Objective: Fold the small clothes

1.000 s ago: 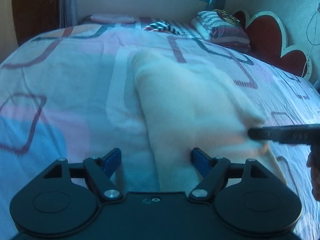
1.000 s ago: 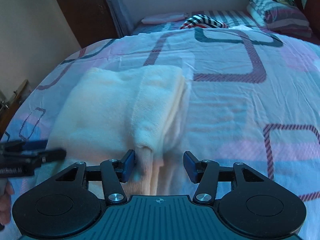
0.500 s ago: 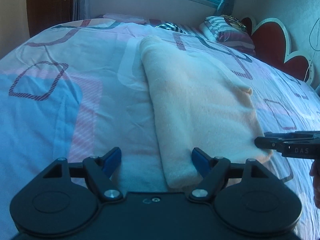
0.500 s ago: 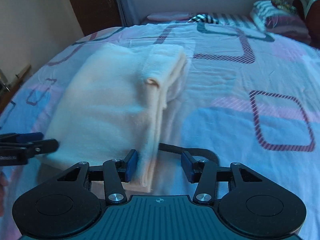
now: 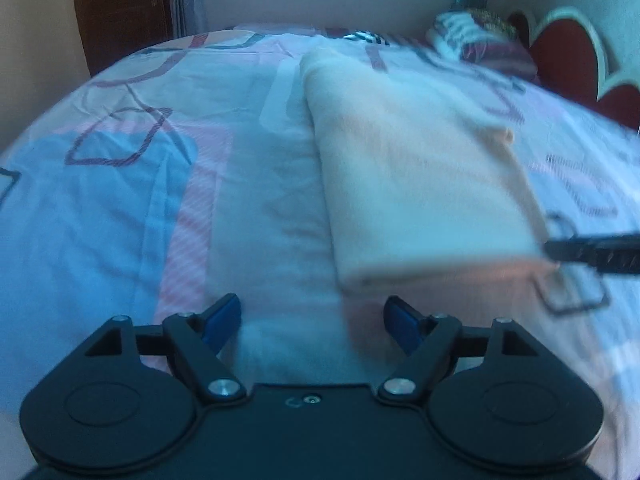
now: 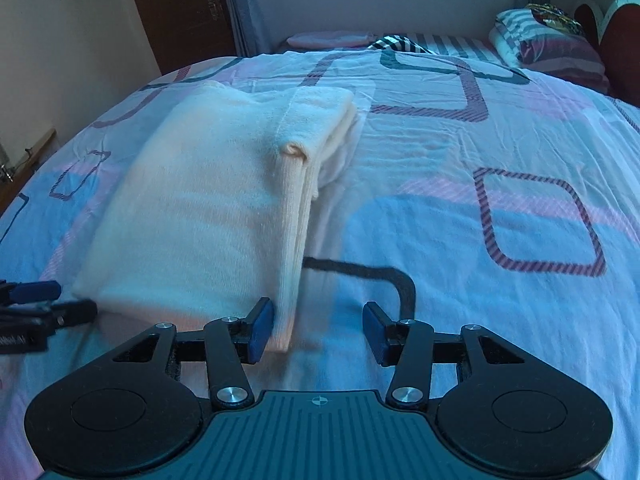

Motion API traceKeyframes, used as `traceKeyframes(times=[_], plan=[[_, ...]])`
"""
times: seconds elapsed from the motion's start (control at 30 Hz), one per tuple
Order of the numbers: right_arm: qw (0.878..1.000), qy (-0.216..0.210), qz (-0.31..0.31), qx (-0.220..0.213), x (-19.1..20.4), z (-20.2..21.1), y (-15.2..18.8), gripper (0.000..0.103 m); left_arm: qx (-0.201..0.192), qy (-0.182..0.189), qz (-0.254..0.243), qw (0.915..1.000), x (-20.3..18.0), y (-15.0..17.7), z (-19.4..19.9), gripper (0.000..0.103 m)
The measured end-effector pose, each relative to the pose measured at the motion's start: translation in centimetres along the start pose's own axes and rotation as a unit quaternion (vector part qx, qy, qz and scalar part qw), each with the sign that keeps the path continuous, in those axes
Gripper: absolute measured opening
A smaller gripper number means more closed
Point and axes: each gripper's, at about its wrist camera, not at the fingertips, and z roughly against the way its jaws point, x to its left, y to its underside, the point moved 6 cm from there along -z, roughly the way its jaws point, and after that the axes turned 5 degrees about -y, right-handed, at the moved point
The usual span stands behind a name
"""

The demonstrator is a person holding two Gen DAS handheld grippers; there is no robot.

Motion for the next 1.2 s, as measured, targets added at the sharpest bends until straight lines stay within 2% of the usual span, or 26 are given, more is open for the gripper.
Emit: traceKeyframes(times=[0.07,0.17,0.2,0.23,0.3,0.33,0.5,0.67,0.97,1.2], plan=[[1.0,0.007,0.004,-0.008,0.4,1.8,0.5,0.048,-0.003,-0.005,0.0,1.0,-0.2,0.8,1.2,0.078],[0.999,-0.007,0.004,-0.039,1.3,5.2,1.6,0.048,-0.023,-0.01,0.026,0.9993,-0.1,2.0,3.8,0.087],[0.999,-0.013,0.0,-0.043,1.5,6.2,2.0,0.05,-0.036,-0.018,0.038,0.9985,-0.1,2.3,4.8,0.097],[0.999,-0.013,0.0,-0.047,1.9,7.1,2.5,0.055,-0.053,-0.022,0.05,0.9971,-0.1,2.5,6.0,0.103],[0.998,-0.008,0.007,-0.068,2.6,9.4,3.4,0.095,-0.082,-0.03,0.058,0.9945,-0.4,2.9,8.5,0.102],[0.997,-0.008,0.013,-0.079,3.0,10.6,4.0,0.098,-0.092,-0.032,0.055,0.9938,-0.7,3.1,9.7,0.103],[0.993,0.017,0.033,-0.111,4.7,16.2,7.1,0.103,-0.141,-0.029,0.04,0.9889,-2.1,4.4,16.1,0.102],[0.991,0.061,0.025,-0.116,5.2,20.0,9.8,0.103,-0.157,-0.025,0.046,0.9862,-2.8,6.1,21.1,0.102],[0.985,0.042,-0.003,-0.169,6.0,26.7,12.0,0.103,-0.178,-0.007,0.041,0.9832,-4.6,7.9,26.6,0.102],[0.981,0.035,0.018,-0.19,7.5,29.5,12.1,0.103,-0.195,-0.009,0.042,0.9799,-5.2,8.5,28.5,0.102]])
